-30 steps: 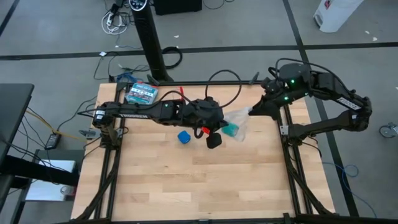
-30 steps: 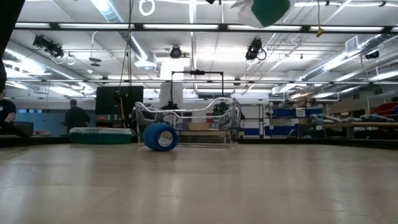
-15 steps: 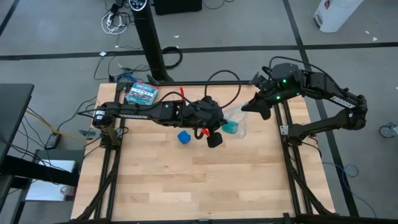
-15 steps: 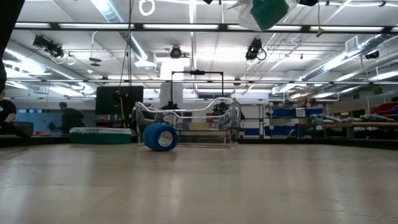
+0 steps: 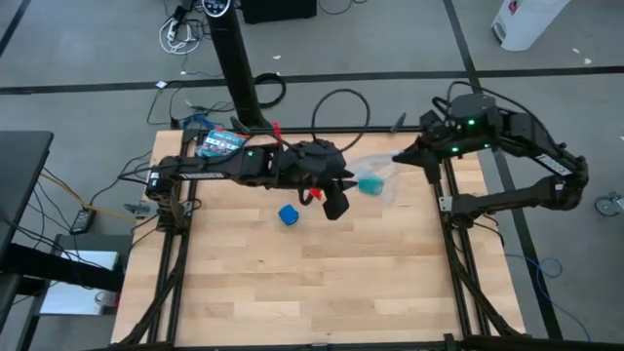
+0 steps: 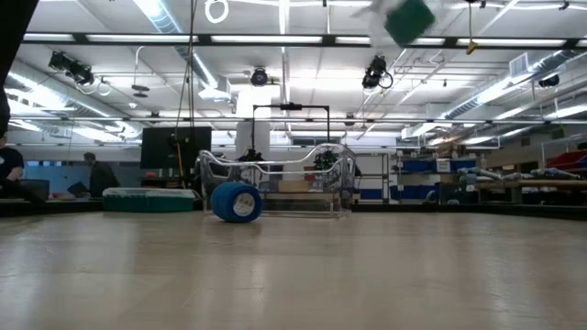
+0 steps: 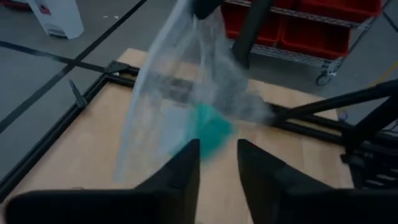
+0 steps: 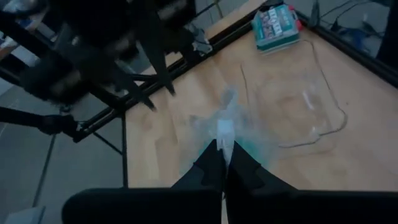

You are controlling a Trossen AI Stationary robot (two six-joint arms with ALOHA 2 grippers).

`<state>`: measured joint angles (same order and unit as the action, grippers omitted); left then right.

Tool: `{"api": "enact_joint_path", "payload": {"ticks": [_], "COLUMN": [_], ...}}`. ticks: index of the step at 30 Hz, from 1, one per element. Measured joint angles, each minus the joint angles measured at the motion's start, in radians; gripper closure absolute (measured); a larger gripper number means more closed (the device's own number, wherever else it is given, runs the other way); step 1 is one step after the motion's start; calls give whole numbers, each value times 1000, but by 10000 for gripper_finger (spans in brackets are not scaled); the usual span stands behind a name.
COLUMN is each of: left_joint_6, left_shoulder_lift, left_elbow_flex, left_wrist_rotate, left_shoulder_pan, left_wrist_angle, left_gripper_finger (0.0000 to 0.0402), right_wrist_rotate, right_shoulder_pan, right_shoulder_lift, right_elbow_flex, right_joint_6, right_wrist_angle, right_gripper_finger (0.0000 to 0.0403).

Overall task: Roll bandage
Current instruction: Open the transparent zip bag

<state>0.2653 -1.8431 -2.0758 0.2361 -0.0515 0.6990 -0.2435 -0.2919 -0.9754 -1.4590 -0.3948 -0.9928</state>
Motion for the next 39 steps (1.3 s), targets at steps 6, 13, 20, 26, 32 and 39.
{"api": "enact_joint_path", "payload": {"ticks": [6, 13, 20, 26, 32, 39], "left_joint_6": [-14, 80, 84, 84, 56, 31], "left_shoulder_lift": [1, 0, -1, -13, -22, -36], "left_elbow_flex": [-67, -68, -68, -67, -68, -67], "left_wrist_rotate": [-4, -106, -156, -176, -179, -174], "left_shoulder_pan": [16, 50, 50, 50, 50, 50], "left_wrist_angle": [17, 76, 88, 92, 122, 203], "left_gripper_finger": [243, 239, 239, 239, 239, 255], "right_wrist_rotate": [-114, -125, -126, -129, -110, -38], "right_shoulder_pan": [-1, 72, 125, 156, 185, 203], "right_shoulder_lift": [27, -4, -20, -27, -40, -46], "right_elbow_flex": [0, 44, 96, 154, 188, 190], "right_joint_6": [100, 135, 134, 99, 63, 59], "right_wrist_angle": [-63, -27, 154, 259, 350, 377], "right_gripper_finger": [403, 403, 403, 403, 403, 403]}}
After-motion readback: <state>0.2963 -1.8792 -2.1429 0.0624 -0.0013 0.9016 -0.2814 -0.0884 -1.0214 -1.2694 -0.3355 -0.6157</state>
